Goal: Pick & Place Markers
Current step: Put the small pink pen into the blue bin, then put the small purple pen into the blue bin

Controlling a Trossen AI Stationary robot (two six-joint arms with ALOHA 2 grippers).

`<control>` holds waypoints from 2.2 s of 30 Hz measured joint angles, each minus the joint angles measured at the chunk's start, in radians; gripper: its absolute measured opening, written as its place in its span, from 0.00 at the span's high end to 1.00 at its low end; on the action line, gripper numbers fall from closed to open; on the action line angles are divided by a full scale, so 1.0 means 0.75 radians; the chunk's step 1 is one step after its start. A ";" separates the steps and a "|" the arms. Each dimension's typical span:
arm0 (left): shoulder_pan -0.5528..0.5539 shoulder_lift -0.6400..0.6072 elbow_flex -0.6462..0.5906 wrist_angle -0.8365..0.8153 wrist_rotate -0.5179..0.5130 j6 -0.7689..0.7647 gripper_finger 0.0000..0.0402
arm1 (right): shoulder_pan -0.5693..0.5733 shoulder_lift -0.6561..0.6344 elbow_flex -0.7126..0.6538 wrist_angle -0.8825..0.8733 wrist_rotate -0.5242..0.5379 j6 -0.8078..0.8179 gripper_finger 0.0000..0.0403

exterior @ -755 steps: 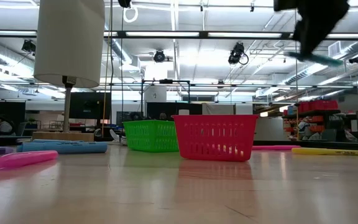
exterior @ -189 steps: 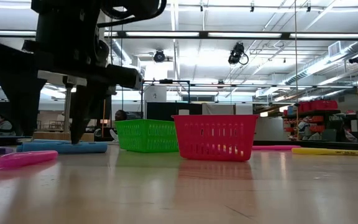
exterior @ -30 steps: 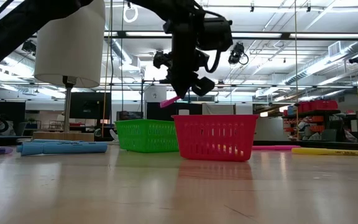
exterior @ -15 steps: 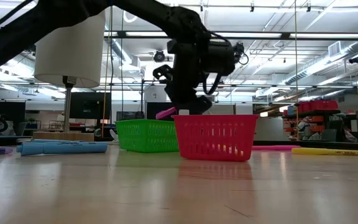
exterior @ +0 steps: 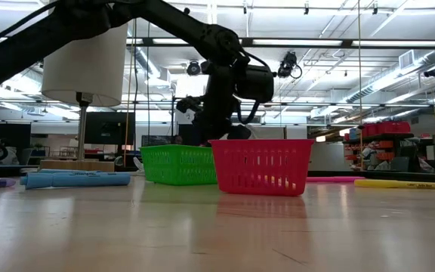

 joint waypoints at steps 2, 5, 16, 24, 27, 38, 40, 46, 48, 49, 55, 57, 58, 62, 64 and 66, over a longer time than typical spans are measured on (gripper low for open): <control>0.005 0.000 0.000 0.003 0.012 0.016 0.78 | 0.000 0.000 0.000 0.000 -0.001 0.000 0.70; 0.004 0.000 0.000 0.004 0.012 0.030 0.65 | 0.000 0.000 0.000 0.000 0.000 0.000 0.70; 0.002 0.000 0.000 0.003 0.013 0.030 0.41 | 0.000 0.000 0.000 0.000 0.000 0.000 0.70; -0.001 -0.001 0.000 0.003 0.042 0.032 0.40 | 0.000 0.000 0.000 -0.002 0.000 -0.001 0.70; -0.007 -0.011 0.000 -0.011 0.064 0.035 0.41 | 0.000 0.000 0.000 -0.010 0.000 -0.001 0.70; -0.086 -0.035 0.272 -0.205 0.151 0.025 0.41 | 0.000 0.000 0.000 -0.009 0.000 -0.036 0.70; -0.110 -0.035 0.334 -0.264 0.189 0.009 0.41 | 0.000 0.000 0.000 -0.008 0.000 -0.036 0.70; -0.194 -0.035 0.455 -0.289 0.245 -0.061 0.41 | 0.001 0.000 0.000 -0.007 0.000 -0.036 0.70; -0.219 -0.048 0.447 -0.274 0.246 -0.062 0.41 | 0.000 0.000 0.000 -0.007 0.000 -0.036 0.70; -0.230 -0.049 0.446 -0.290 0.247 -0.061 0.41 | 0.000 0.000 0.000 -0.007 0.000 -0.036 0.70; -0.265 -0.052 0.446 -0.426 0.320 -0.089 0.41 | 0.000 0.000 0.000 -0.007 0.000 -0.037 0.70; -0.282 -0.052 0.446 -0.536 0.369 -0.131 0.41 | 0.000 0.000 0.000 -0.007 0.000 -0.037 0.70; -0.293 -0.052 0.444 -0.570 0.388 -0.150 0.41 | 0.000 0.000 0.000 -0.007 0.000 -0.037 0.70; -0.358 -0.074 0.350 -0.570 0.449 -0.103 0.41 | 0.000 0.000 0.000 -0.007 0.000 -0.037 0.70; -0.394 -0.089 0.297 -0.567 0.446 -0.092 0.41 | 0.001 -0.001 0.000 -0.007 0.000 -0.037 0.70; -0.429 -0.102 0.239 -0.568 0.450 -0.067 0.41 | 0.001 0.000 0.000 -0.007 0.000 -0.037 0.70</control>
